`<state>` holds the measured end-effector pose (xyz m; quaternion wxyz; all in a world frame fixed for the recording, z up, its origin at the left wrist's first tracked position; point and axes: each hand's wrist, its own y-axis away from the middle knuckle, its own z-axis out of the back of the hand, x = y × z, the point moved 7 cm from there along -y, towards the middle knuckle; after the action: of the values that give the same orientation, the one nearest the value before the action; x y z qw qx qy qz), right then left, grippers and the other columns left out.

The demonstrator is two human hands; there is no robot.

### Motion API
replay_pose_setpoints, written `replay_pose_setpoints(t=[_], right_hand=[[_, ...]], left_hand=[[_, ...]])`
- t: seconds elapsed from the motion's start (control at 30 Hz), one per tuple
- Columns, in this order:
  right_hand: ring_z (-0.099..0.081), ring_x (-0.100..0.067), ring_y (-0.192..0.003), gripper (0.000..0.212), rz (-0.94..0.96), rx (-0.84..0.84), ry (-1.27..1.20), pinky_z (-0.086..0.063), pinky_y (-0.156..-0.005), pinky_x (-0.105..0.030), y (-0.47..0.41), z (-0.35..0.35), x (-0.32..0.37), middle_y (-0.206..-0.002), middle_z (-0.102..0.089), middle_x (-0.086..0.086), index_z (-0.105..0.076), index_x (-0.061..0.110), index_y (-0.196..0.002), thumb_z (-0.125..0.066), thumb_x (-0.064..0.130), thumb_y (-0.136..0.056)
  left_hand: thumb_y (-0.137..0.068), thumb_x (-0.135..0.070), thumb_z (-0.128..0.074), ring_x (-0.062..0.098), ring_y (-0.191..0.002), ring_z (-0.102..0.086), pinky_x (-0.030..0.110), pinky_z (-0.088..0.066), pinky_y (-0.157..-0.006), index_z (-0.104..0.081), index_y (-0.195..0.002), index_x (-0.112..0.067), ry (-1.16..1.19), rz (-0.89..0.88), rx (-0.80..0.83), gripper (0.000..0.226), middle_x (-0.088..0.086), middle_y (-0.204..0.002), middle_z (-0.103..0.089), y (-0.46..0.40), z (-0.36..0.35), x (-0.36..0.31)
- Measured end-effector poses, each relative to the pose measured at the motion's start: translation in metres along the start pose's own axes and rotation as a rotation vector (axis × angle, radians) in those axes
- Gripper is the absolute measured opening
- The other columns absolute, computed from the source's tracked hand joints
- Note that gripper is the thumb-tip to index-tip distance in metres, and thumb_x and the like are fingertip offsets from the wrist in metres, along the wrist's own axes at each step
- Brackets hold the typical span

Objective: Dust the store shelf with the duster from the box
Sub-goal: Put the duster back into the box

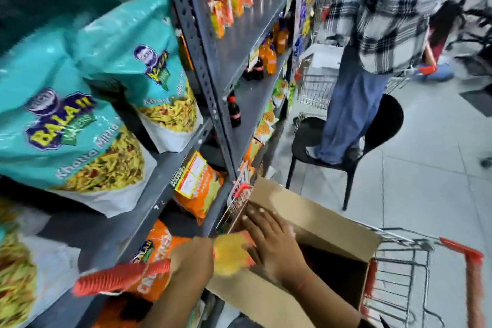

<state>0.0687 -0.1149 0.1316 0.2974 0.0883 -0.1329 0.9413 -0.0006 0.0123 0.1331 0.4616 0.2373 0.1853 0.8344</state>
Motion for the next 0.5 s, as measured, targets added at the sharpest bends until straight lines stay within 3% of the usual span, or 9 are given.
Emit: replay_pose_setpoints(t=[0.13,0.23,0.33,0.5], right_hand=[[-0.063,-0.019,-0.104,0.052,-0.09,0.147,0.002,-0.05,-0.088,-0.036,0.022,-0.054,-0.01,-0.112,-0.068,0.001,-0.065,0.02,-0.113,-0.033,0.049,-0.084],[-0.064,-0.02,-0.095,0.053,-0.093,0.164,0.05,-0.045,-0.089,-0.035,0.03,-0.083,-0.015,-0.106,-0.068,0.001,-0.063,0.018,-0.115,-0.034,0.049,-0.083],[-0.064,-0.021,-0.092,0.054,-0.102,0.183,0.083,-0.052,-0.08,-0.032,0.031,-0.108,-0.021,-0.104,-0.069,-0.002,-0.063,0.015,-0.114,-0.034,0.048,-0.083],[-0.066,-0.02,-0.086,0.052,-0.119,0.2,0.118,-0.053,-0.073,-0.028,0.035,-0.149,-0.029,-0.098,-0.07,-0.001,-0.065,0.017,-0.113,-0.066,0.052,-0.074]], left_hand=[[-0.094,-0.013,-0.041,0.023,-0.118,-0.058,0.031,-0.046,-0.094,-0.059,-0.122,-0.017,0.065,0.047,0.083,0.033,0.004,-0.129,-0.06,-0.038,-0.048,-0.015],[-0.093,-0.013,-0.044,0.024,-0.119,-0.057,0.033,-0.045,-0.095,-0.061,-0.12,-0.016,0.114,0.088,0.155,0.032,0.005,-0.129,-0.061,-0.066,-0.077,-0.021],[-0.094,-0.014,-0.043,0.027,-0.121,-0.055,0.035,-0.044,-0.097,-0.061,-0.119,-0.012,0.151,0.055,0.19,0.031,0.01,-0.129,-0.06,-0.096,-0.102,-0.029],[-0.096,-0.014,-0.041,0.032,-0.126,-0.048,0.041,-0.04,-0.101,-0.055,-0.125,-0.008,0.13,0.027,0.234,0.033,0.015,-0.135,-0.054,-0.131,-0.131,-0.044]])
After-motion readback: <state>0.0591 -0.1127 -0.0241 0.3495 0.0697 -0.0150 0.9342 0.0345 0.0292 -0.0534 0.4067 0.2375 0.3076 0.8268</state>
